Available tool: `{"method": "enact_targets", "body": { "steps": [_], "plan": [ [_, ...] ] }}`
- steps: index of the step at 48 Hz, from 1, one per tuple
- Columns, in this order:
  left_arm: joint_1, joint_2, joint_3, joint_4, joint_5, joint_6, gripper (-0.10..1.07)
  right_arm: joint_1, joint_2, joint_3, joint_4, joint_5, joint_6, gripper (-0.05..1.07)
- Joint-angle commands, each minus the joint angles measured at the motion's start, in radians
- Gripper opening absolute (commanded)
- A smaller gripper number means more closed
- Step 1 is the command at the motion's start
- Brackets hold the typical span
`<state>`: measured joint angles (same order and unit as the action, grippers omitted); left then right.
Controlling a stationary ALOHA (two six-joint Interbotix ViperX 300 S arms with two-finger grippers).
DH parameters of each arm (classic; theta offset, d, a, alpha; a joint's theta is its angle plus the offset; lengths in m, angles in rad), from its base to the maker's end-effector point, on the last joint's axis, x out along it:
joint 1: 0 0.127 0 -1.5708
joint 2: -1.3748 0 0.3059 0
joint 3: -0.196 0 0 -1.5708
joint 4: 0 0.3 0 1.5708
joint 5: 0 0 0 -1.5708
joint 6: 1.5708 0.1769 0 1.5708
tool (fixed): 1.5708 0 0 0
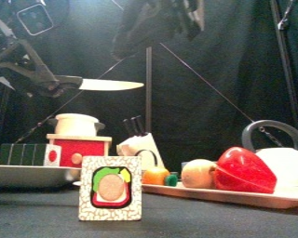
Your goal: Regrasp pairing knife
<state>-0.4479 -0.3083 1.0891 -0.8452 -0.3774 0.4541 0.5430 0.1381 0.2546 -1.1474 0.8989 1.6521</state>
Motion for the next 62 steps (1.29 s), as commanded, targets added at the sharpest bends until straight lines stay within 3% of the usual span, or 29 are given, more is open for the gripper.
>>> {"method": "enact_targets", "body": {
  "steps": [1,10,14,19,24,31,38,46,53,62],
  "plan": [
    [-0.011,0.026,-0.018,-0.043,-0.021,0.0,0.36,0.009,-0.077,0.014,-0.018,0.009,0.072,0.38],
    [-0.072,0.046,-0.034,-0.161,-0.133,0.017,0.36,0.011,-0.12,0.109,-0.052,-0.008,0.221,0.38],
    [-0.114,0.046,-0.041,-0.199,-0.186,0.052,0.36,0.006,-0.135,0.144,-0.058,-0.043,0.267,0.38],
    [-0.14,0.046,-0.06,-0.314,-0.202,0.123,0.36,-0.008,-0.163,0.176,-0.051,-0.092,0.33,0.38],
    [-0.153,0.049,-0.084,-0.46,-0.199,0.227,0.36,-0.034,-0.192,0.198,-0.057,-0.12,0.376,0.38],
    [-0.198,0.063,-0.104,-0.578,-0.216,0.431,0.36,-0.055,-0.206,0.229,-0.061,-0.16,0.379,0.38],
    [-0.219,0.083,-0.127,-0.699,-0.247,0.554,0.36,-0.084,-0.184,0.281,-0.078,-0.314,0.376,0.39],
    [-0.232,0.117,-0.133,-0.693,-0.249,0.561,0.36,-0.126,-0.176,0.353,-0.164,-0.456,0.374,0.4],
    [-0.233,0.17,-0.146,-0.655,-0.249,0.56,0.36,-0.144,-0.173,0.396,-0.268,-0.469,0.376,0.46],
    [-0.236,0.215,-0.176,-0.644,-0.25,0.558,0.36,-0.149,-0.15,0.387,-0.35,-0.48,0.376,0.59]
  ]
}}
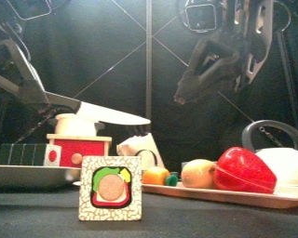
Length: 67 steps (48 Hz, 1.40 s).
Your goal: Regrasp pairing knife
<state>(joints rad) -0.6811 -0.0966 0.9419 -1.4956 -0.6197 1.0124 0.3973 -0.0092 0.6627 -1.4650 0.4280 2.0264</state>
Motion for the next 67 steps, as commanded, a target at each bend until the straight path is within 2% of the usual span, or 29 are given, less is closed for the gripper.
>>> {"method": "enact_targets", "body": {
  "steps": [1,8,16,42,49,67],
  "plan": [
    [-0.003,0.005,-0.031,0.006,-0.008,0.0,0.36,-0.003,0.002,-0.025,-0.037,-0.012,0.002,0.6],
    [-0.003,0.012,-0.037,0.009,-0.014,0.002,0.36,-0.005,0.044,-0.054,-0.048,-0.044,0.0,0.7],
    [-0.002,0.018,-0.037,0.038,-0.046,0.0,0.36,-0.014,0.094,-0.095,-0.054,-0.071,-0.006,0.74],
    [-0.003,0.054,-0.048,0.049,-0.057,0.0,0.36,-0.051,0.147,-0.117,-0.049,-0.075,-0.006,0.72],
    [-0.003,0.058,-0.048,0.049,-0.057,0.0,0.36,-0.049,0.152,-0.12,-0.049,-0.075,-0.006,0.68],
    [-0.002,0.064,-0.044,0.044,-0.058,-0.029,0.36,-0.041,0.153,-0.118,-0.071,-0.075,-0.006,0.47]
  ]
}}
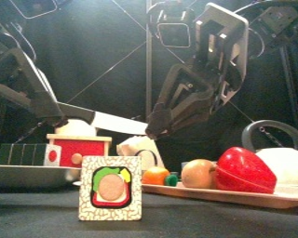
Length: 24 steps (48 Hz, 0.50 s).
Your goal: Regrasp pairing knife
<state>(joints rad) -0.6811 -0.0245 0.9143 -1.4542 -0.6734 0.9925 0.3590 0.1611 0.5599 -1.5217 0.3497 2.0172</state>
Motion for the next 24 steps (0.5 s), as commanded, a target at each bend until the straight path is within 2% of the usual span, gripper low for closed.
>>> {"method": "enact_targets", "body": {
  "steps": [1,13,24],
  "plan": [
    [-0.003,-0.008,-0.017,0.002,-0.005,-0.014,0.36,-0.003,-0.017,-0.015,-0.018,0.003,0.003,0.46],
    [-0.008,-0.008,-0.017,0.023,0.034,-0.153,0.36,0.006,-0.008,-0.018,-0.041,0.003,0.003,0.43],
    [-0.003,-0.008,0.025,0.189,0.037,-0.316,0.36,0.005,0.012,-0.026,-0.048,-0.008,0.003,0.43]
  ]
}}
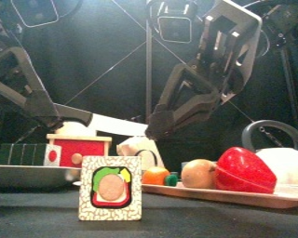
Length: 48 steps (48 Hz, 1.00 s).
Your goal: Regrasp pairing knife
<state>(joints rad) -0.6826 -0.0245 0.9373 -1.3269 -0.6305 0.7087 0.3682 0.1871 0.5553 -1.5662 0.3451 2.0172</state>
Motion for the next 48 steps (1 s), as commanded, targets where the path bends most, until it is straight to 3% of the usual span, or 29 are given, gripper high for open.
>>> {"method": "enact_targets", "body": {
  "steps": [1,11,24,48],
  "plan": [
    [0.0,-0.006,0.006,0.075,-0.006,-0.044,0.36,-0.005,-0.014,-0.021,-0.003,-0.006,0.003,0.43],
    [0.002,0.017,0.031,0.138,-0.006,-0.121,0.36,-0.005,-0.003,-0.023,-0.002,-0.008,0.003,0.43],
    [0.002,0.071,0.018,0.138,-0.006,-0.124,0.36,-0.008,0.0,-0.028,0.005,-0.008,0.005,0.43],
    [-0.002,0.074,0.017,0.14,-0.002,-0.127,0.36,-0.011,0.017,-0.038,0.008,-0.008,0.005,0.43]
  ]
}}
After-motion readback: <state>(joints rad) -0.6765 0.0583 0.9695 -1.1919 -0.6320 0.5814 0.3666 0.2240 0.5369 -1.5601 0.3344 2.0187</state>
